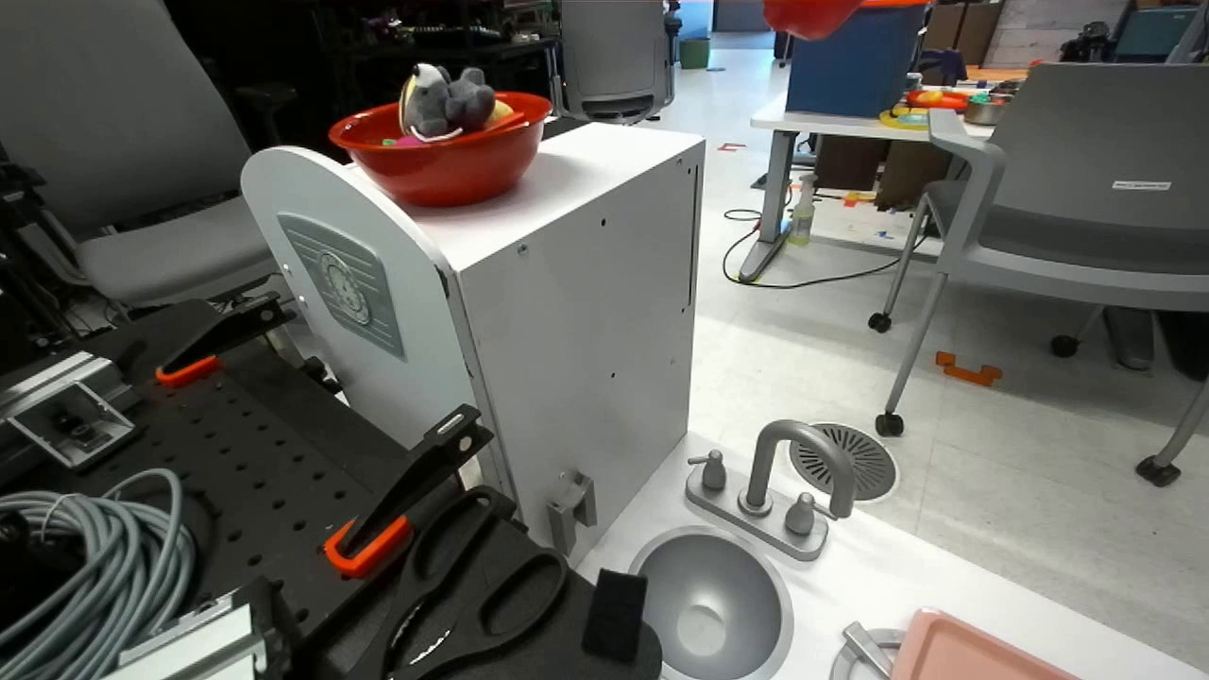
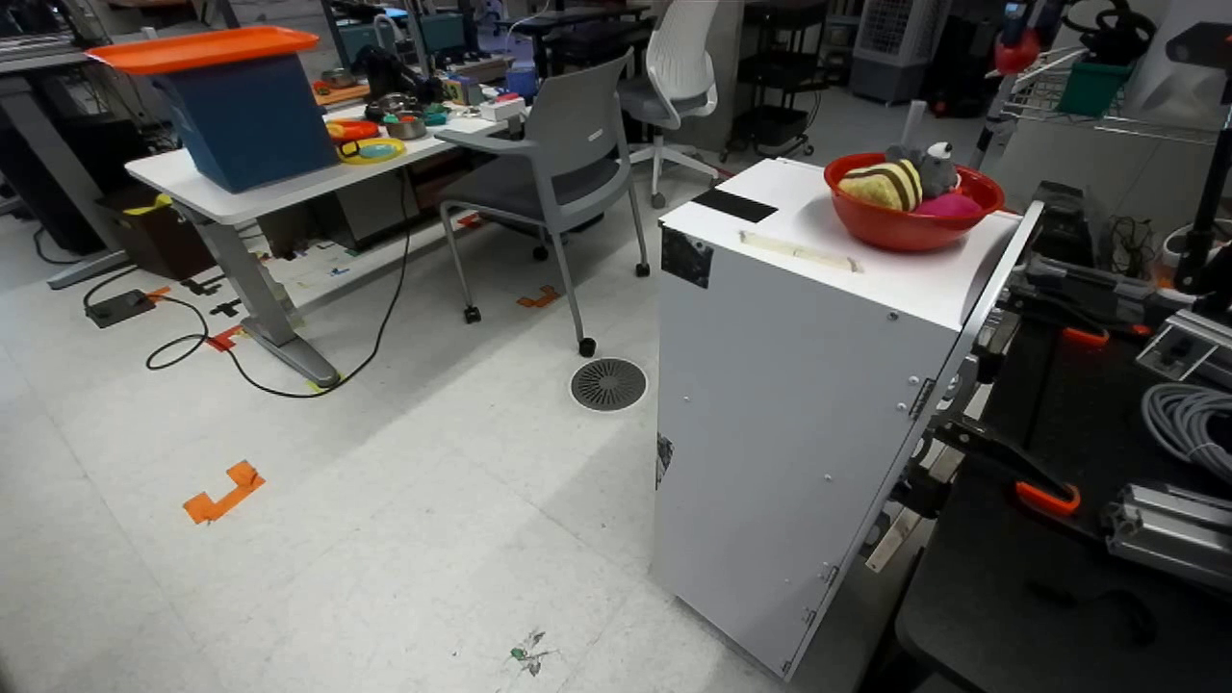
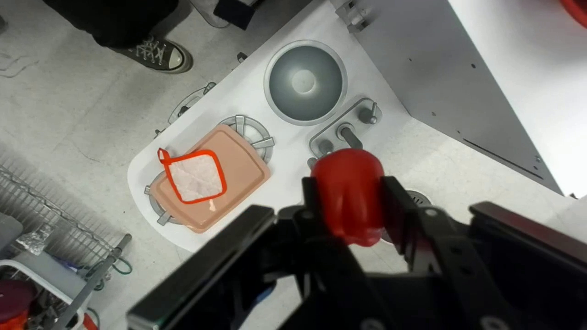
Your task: Pick the red object and drop it in the sink
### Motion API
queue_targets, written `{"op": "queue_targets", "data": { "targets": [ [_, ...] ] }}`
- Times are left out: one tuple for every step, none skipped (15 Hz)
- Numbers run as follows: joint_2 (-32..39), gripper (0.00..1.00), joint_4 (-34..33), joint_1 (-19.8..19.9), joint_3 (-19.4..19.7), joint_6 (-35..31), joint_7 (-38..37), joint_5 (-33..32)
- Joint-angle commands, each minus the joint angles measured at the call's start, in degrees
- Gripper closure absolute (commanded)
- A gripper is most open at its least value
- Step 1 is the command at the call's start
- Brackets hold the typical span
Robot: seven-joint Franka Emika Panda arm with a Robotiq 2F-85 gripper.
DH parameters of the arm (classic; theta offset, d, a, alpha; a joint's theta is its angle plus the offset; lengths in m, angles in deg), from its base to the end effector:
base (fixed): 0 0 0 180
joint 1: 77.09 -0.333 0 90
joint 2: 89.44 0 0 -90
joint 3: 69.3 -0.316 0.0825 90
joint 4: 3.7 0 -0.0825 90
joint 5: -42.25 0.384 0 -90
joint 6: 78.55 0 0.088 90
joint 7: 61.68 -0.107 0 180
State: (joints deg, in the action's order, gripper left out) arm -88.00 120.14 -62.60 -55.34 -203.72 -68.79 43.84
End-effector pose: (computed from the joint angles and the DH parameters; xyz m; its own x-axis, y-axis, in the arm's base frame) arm 0.4748 -0.2557 0.3856 0.8042 -0.5944 -0.0033 -0.5944 -0.8040 -0.0163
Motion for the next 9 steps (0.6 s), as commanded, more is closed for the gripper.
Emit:
{"op": "queue_targets", "data": {
  "targets": [
    [0.71, 0.88, -1.72, -0.41, 0.03, 0.22, -3.27, -2.06],
    [0.66, 0.88, -1.77, -0.47, 0.04, -0.16, -4.28, -2.40],
    [0.55, 0.88, -1.97, -0.84, -0.33, -1.64, -4.45, -2.98],
    [0.21, 0.88, -1.29, -0.91, -0.40, -2.90, -4.06, -2.80],
    [-0.18, 0.88, -0.61, -0.99, -0.50, -4.19, -2.96, -1.79],
    [-0.20, 0.88, -0.52, -0.69, -0.33, -5.00, -0.66, 1.08],
    [-0.30, 0.88, -0.24, -0.73, -0.35, -6.11, 0.21, 2.50],
    [-0.30, 0.88, -0.15, -0.96, -0.59, -7.20, 1.31, 4.24],
    [-0.27, 0.88, 0.18, -0.98, -0.64, -8.25, 2.88, 6.06]
  ]
}}
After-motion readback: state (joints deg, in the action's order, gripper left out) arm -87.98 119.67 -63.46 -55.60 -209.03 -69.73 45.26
